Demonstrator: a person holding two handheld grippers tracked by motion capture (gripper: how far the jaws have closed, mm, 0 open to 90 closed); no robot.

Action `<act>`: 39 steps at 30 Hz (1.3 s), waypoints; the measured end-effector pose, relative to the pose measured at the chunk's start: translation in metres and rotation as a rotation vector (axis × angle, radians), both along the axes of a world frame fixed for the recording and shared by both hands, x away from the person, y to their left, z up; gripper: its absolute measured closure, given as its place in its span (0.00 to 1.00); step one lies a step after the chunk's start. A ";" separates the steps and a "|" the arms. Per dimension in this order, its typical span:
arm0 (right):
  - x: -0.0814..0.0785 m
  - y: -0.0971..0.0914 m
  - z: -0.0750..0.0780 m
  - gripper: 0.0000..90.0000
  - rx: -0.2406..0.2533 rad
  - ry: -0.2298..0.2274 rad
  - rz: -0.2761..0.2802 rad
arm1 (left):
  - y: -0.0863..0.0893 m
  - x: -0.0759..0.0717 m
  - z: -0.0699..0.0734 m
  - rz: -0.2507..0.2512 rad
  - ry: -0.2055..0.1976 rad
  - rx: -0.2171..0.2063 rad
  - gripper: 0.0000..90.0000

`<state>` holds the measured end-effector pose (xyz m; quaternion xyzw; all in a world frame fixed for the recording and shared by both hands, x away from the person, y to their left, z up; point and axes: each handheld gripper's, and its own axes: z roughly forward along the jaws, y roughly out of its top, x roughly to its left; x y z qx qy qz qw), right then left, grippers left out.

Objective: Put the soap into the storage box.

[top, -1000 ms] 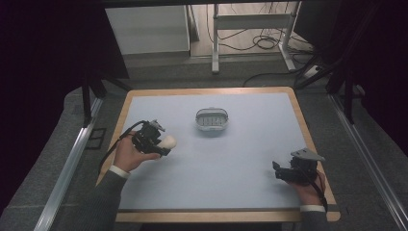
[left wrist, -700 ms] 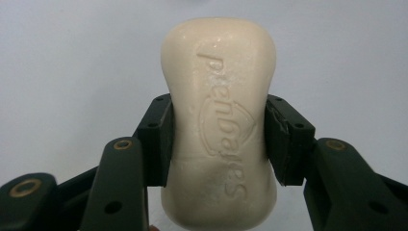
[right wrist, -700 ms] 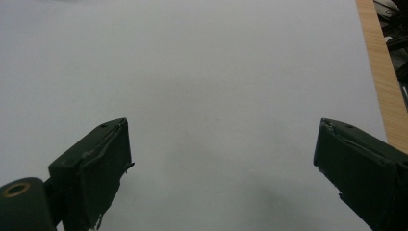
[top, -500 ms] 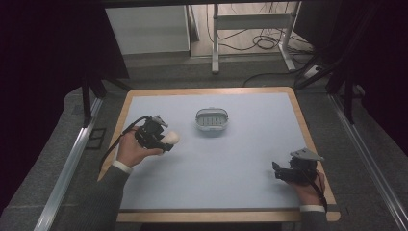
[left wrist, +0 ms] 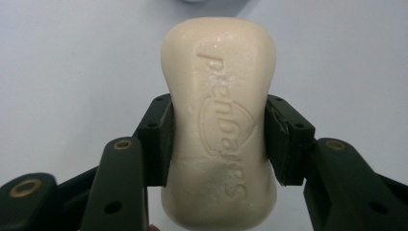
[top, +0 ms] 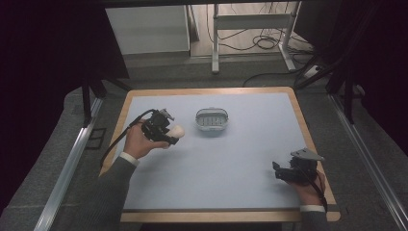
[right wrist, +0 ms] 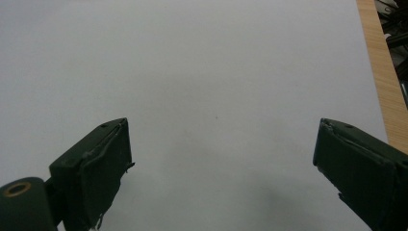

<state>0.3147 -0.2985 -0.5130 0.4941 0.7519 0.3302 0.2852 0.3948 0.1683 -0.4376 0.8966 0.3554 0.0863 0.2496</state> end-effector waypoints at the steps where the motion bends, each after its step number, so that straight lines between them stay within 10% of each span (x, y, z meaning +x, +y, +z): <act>1: 0.000 0.000 0.000 0.07 0.001 0.001 0.000 | 0.000 0.001 0.001 -0.002 0.001 0.002 0.55; 39: 0.002 -0.001 -0.004 0.07 -0.008 0.016 -0.004 | -0.028 0.045 0.016 -0.068 -0.023 0.034 0.55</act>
